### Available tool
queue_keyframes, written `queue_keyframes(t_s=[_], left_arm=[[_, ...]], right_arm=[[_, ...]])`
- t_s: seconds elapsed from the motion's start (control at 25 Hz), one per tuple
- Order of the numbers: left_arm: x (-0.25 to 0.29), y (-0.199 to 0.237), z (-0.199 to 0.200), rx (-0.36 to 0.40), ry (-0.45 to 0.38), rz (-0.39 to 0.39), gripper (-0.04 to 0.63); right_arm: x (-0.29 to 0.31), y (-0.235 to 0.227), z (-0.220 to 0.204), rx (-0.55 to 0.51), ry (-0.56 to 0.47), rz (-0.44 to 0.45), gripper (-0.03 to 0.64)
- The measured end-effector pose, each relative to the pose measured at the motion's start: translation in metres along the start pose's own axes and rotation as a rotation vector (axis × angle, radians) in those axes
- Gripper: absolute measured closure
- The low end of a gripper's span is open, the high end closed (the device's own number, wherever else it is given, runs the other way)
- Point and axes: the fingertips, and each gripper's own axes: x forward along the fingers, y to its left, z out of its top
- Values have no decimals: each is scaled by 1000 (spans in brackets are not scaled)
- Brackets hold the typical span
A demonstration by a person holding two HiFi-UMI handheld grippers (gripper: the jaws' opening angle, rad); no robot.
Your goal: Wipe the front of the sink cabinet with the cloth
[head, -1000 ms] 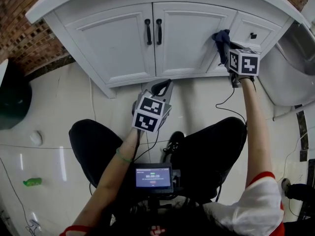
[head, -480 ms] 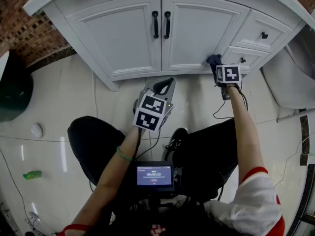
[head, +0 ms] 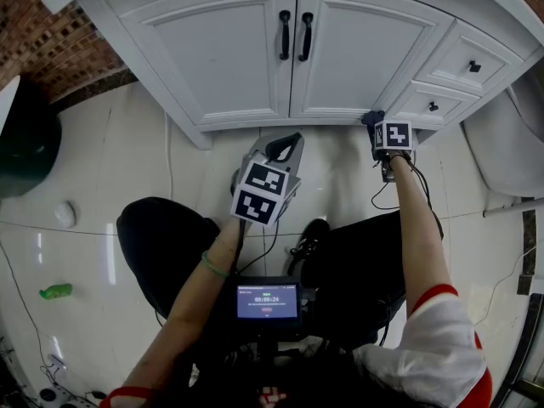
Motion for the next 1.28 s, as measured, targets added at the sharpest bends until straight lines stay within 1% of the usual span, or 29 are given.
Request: queue_keyframes(t_s=[0.08,0.16,0.32,0.56,0.68,0.8,0.88,0.96,1.08,1.16,1.28], left_arm=[[-1,3,-1,-1,-1,6,575],[-3,5,1,-2,-5,14,575],[-14,6,9,-1,-24,27,574],[-53,7,15,6,-44,71,574],[-80,10,14,15,-47,99,574],[-106,16,5,20,-49,140,574],[-121,24,-7,4,-47,178,574],[-132,28,-17,-42,-54,204,574],[-140,26,-20,-115,-90,205,575],[-145,22,-19,-119,-109,200,574],[-152,17,-18,-100,-132,199,575]], right_arm=[[-2,3,2,4,-10,8,554],[-9,11,7,25,-40,30,554],[-34,41,22,51,-130,117,554],[-103,112,38,5,-278,270,554],[-147,152,41,19,-361,351,554],[-191,190,38,38,-440,430,554],[-215,215,31,28,-478,471,554],[-233,239,24,-1,-517,509,554],[-254,266,21,-54,-585,553,554],[-260,281,18,-62,-604,572,554],[-261,295,10,-21,-608,598,554]])
